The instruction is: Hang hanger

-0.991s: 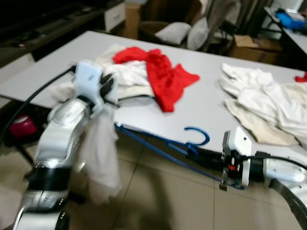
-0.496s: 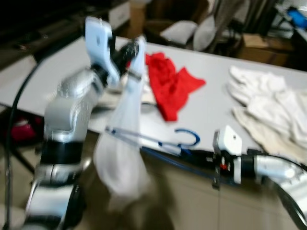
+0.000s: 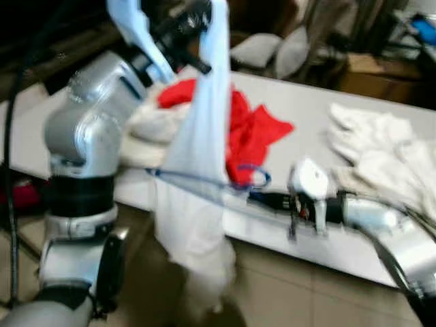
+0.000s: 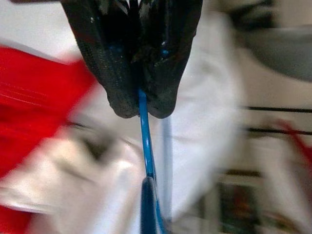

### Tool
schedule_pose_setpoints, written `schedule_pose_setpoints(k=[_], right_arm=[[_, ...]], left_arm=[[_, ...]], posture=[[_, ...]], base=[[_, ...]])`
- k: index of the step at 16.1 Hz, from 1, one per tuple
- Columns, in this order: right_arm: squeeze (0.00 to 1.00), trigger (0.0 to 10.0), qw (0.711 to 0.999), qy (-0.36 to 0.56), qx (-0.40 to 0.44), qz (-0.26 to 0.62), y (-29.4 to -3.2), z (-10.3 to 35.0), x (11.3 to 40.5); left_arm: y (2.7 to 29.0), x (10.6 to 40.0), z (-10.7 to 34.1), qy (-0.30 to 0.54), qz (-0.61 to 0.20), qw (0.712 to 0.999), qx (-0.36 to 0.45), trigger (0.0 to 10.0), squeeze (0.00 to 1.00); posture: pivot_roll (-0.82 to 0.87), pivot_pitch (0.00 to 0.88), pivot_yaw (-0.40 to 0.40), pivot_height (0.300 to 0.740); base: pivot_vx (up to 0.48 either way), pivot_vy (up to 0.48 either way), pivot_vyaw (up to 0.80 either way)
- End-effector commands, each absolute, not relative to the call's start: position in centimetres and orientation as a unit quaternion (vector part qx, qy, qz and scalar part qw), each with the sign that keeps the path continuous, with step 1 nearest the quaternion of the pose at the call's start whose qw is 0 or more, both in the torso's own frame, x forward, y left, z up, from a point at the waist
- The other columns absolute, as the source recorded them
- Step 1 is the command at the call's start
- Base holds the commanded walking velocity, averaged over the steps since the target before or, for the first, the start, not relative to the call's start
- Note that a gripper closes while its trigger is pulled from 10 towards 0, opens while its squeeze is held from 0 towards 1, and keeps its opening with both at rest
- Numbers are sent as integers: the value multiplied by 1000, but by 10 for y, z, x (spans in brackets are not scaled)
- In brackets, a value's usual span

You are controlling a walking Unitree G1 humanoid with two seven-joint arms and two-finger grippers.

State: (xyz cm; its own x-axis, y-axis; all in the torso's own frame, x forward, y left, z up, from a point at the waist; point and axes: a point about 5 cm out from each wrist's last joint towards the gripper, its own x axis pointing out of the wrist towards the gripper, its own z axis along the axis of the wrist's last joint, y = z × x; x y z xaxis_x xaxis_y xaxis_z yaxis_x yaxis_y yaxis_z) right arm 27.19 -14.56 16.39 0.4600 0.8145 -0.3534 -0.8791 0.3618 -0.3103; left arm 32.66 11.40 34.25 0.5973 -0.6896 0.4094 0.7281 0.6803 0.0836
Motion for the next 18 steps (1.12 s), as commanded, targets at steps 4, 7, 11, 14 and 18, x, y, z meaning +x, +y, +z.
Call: schedule_pose_setpoints(k=[4, 7, 11, 14, 18], right_arm=[[0, 10000, 890, -121, -368, 241, -180, 285, 361], [0, 10000, 850, -362, -370, 102, -188, 409, 353], [0, 10000, 832, -338, -418, 140, -175, 377, 368], [0, 10000, 827, -254, -430, 259, -165, 305, 371], [0, 10000, 774, -101, -368, 505, -154, 207, 304]], left_arm=[[125, 319, 371, -257, -390, 881, -79, 10000, 0], [162, 315, 387, -290, -333, 893, -89, 10000, 0], [174, 314, 371, -265, -302, 912, -78, 10000, 0], [165, 317, 328, -193, -288, 936, -52, 10000, 0], [167, 328, 281, -113, -212, 971, -16, 10000, 0]], posture=[[82, 0, -53, 740], [90, 0, -85, 740], [91, 0, -93, 740], [83, 0, -79, 740], [72, 0, -60, 740]], base=[[352, 0, 0], [350, 0, 0], [352, 0, 0], [315, 0, 0], [0, 0, 0]])
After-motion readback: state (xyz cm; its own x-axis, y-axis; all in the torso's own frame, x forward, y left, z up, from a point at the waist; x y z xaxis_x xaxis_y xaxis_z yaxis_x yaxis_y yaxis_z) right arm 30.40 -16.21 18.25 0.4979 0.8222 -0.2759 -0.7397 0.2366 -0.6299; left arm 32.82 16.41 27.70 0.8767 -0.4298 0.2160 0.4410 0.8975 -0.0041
